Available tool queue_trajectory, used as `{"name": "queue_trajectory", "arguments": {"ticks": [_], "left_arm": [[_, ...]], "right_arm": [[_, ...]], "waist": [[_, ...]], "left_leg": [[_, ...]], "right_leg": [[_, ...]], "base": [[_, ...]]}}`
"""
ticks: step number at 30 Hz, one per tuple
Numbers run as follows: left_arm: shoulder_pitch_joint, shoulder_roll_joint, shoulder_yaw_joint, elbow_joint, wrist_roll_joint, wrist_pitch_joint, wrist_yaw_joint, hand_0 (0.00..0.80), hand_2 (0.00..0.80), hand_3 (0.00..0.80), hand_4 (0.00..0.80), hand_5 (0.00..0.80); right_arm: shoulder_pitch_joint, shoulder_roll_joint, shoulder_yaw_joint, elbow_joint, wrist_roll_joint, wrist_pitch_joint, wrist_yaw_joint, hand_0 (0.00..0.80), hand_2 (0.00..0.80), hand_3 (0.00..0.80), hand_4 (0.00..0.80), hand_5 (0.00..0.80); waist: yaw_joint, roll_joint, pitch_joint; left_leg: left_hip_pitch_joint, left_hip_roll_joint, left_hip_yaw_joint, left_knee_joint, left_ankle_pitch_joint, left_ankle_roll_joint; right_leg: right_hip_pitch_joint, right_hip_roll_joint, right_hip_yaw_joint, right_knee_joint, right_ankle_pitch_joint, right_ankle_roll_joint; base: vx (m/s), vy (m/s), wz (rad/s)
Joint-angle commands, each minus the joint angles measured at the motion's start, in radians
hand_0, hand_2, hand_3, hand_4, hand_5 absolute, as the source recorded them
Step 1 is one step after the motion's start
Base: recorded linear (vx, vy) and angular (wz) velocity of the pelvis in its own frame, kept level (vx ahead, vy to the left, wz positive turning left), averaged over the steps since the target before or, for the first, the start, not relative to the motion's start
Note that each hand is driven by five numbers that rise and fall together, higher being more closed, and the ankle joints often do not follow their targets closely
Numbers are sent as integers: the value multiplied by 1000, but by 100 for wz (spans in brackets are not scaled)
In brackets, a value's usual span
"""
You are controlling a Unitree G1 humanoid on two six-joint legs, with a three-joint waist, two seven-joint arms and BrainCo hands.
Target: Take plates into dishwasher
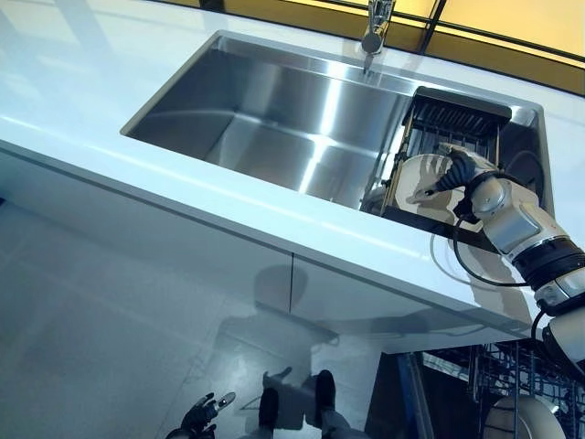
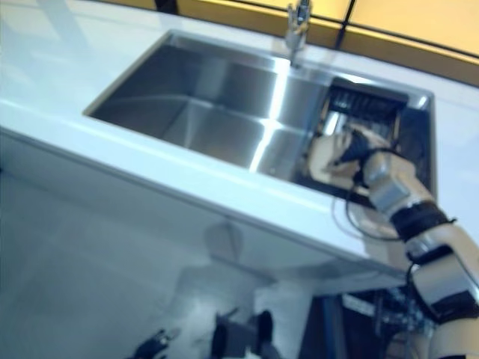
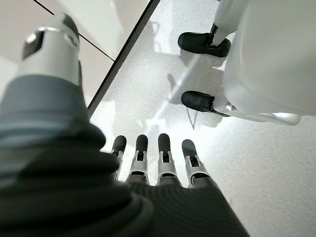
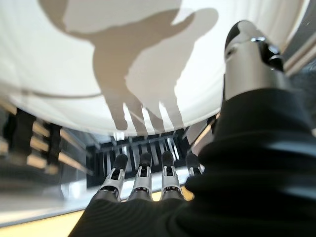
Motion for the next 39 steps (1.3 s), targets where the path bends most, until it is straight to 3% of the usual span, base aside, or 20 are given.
{"name": "queue_trajectory", "arguments": {"ticks": [1, 15, 32, 39], "left_arm": [[-12, 22, -22, -2, 20, -12, -7, 0, 0, 0, 0, 0], [11, 30, -17, 18, 55, -8, -13, 0, 0, 0, 0, 0], [-6, 46, -42, -41, -11, -38, -51, 0, 0, 0, 0, 0], [-18, 55, -51, -77, -50, -41, -67, 0, 0, 0, 0, 0]], "right_arm": [[-146, -96, 75, 24, -14, -4, -44, 0, 0, 0, 0, 0], [-174, -141, 104, 25, -28, -24, 21, 0, 0, 0, 0, 0], [-227, -111, 201, 29, -68, -77, 51, 0, 0, 0, 0, 0], [-289, -108, 251, 33, -101, -66, 76, 0, 0, 0, 0, 0]], "waist": [[18, -25, -33], [17, -50, -70], [35, -16, 17], [38, 3, 69]], "left_leg": [[-31, 35, -14, -6, 10, -29], [-1, 36, -16, -6, -1, -27], [-67, 33, -26, -6, 20, -29], [-108, 35, -26, -6, 41, -33]], "right_leg": [[67, -34, -1, 16, -65, 90], [99, -32, 3, 15, -75, 92], [35, -32, -1, 22, -64, 89], [-7, -30, -5, 31, -56, 87]], "base": [[30, -5, -2], [38, -6, 0], [-2, -4, 1], [0, -9, 2]]}}
